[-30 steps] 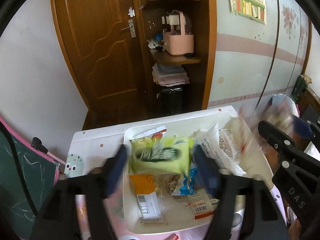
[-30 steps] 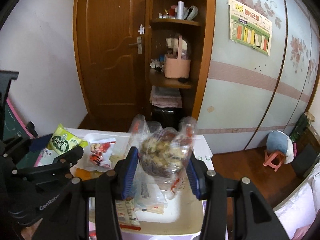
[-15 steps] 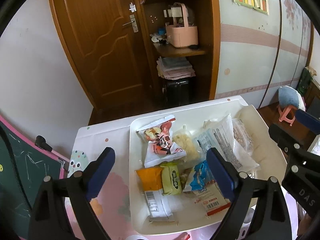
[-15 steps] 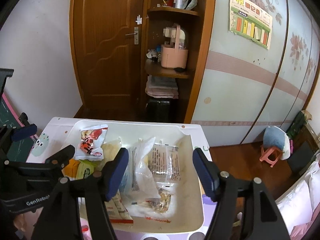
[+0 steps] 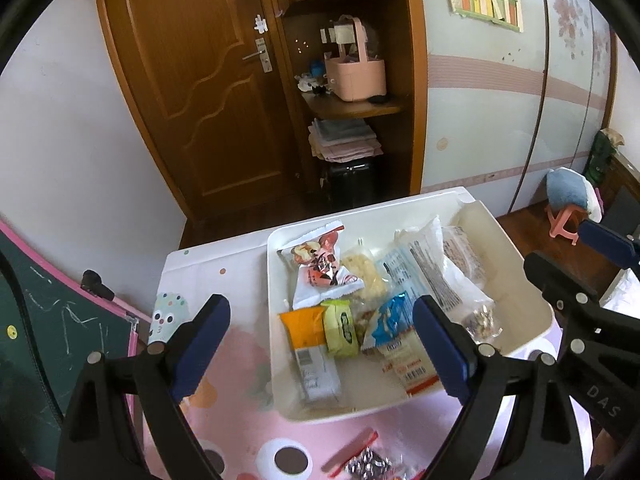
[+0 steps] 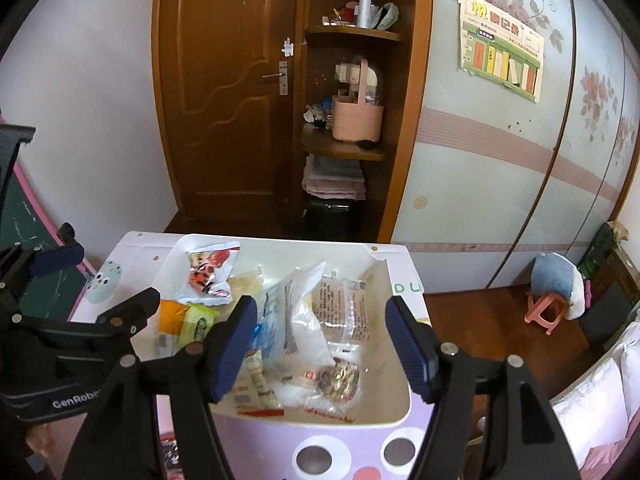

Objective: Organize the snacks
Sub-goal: 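Move both grippers back toward the last snacks on the table, then grasp the red-wrapped dried-meat bag with the left gripper while the right grasps the brown snowflake packet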

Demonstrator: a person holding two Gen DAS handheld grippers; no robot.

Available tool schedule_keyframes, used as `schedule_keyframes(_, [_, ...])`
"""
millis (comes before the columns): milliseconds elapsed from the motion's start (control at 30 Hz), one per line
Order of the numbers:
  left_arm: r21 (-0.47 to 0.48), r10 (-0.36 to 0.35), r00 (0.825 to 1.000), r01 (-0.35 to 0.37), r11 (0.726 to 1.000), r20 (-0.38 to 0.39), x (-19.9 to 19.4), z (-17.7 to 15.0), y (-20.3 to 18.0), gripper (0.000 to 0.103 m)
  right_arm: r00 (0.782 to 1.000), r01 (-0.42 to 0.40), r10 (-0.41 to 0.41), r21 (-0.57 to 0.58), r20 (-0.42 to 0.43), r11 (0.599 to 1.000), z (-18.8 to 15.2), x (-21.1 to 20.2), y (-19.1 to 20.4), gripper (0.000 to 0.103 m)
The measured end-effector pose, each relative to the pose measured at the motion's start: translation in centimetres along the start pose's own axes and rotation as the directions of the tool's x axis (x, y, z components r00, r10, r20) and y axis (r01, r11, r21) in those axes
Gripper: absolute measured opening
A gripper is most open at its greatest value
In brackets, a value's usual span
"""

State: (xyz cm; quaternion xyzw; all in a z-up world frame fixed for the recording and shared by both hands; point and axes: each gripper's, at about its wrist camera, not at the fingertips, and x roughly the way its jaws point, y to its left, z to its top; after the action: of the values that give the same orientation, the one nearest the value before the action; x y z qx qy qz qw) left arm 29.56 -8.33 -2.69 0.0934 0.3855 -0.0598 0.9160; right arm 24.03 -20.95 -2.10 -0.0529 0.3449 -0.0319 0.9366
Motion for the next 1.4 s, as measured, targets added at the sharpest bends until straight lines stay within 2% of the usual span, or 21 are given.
schedule_keyframes(267, [-0.004, -0.004, 0.999, 0.005, 1.000, 0.050, -6.0, -1.8, 1.1, 0.097, 0.999, -0.041, 0.041, -0.003, 0.020, 0.999, -1.6, -4.5, 0.5, 0.067])
schedule_keyframes(433, [-0.034, -0.009, 0.999, 0.011, 0.999, 0.052, -7.8, -3.9, 1.8, 0.098, 0.997, -0.078, 0.078, 0.001, 0.015, 0.997, -3.8, -6.3, 0.7, 0.071])
schedule_keyframes(533, [-0.093, -0.030, 0.999, 0.033, 0.995, 0.034, -7.5, -5.9, 2.1, 0.099, 0.996, -0.085, 0.085, 0.006, -0.004, 0.996, -5.8, -6.2, 1.0, 0.072])
schedule_keyframes(600, [-0.131, -0.052, 0.999, 0.051, 0.990, -0.004, -6.3, -7.4, 2.1, 0.099, 0.996, -0.086, 0.086, 0.012, -0.021, 0.996, -7.1, -5.8, 1.1, 0.072])
schedule_keyframes(700, [-0.152, -0.039, 0.997, 0.028, 0.988, -0.069, -3.9, -9.6, 1.5, 0.099, 0.994, -0.093, 0.094, 0.021, -0.063, 0.995, -9.5, -4.7, 1.3, 0.072])
schedule_keyframes(900, [-0.222, -0.025, 0.975, -0.026, 0.975, -0.223, 2.0, -13.6, 0.6, 0.099, 0.983, -0.098, 0.107, 0.070, -0.152, 0.993, -14.1, -2.2, 1.4, 0.072])
schedule_keyframes(1167, [-0.300, -0.108, 0.913, -0.017, 0.954, -0.393, 8.0, -17.3, -0.2, 0.099, 0.945, -0.147, 0.182, 0.146, -0.270, 0.978, -18.1, 1.1, 1.3, 0.072])
schedule_keyframes(1367, [-0.336, -0.161, 0.879, 0.001, 0.942, -0.448, 9.7, -18.8, -0.7, 0.086, 0.931, -0.170, 0.202, 0.126, -0.306, 0.977, -19.3, 2.2, 2.3, 0.072])
schedule_keyframes(1400, [-0.335, -0.159, 0.884, 0.003, 0.942, -0.439, 9.5, -18.8, -0.8, 0.082, 0.929, -0.174, 0.204, 0.122, -0.309, 0.977, -19.3, 2.3, 2.5, 0.072])
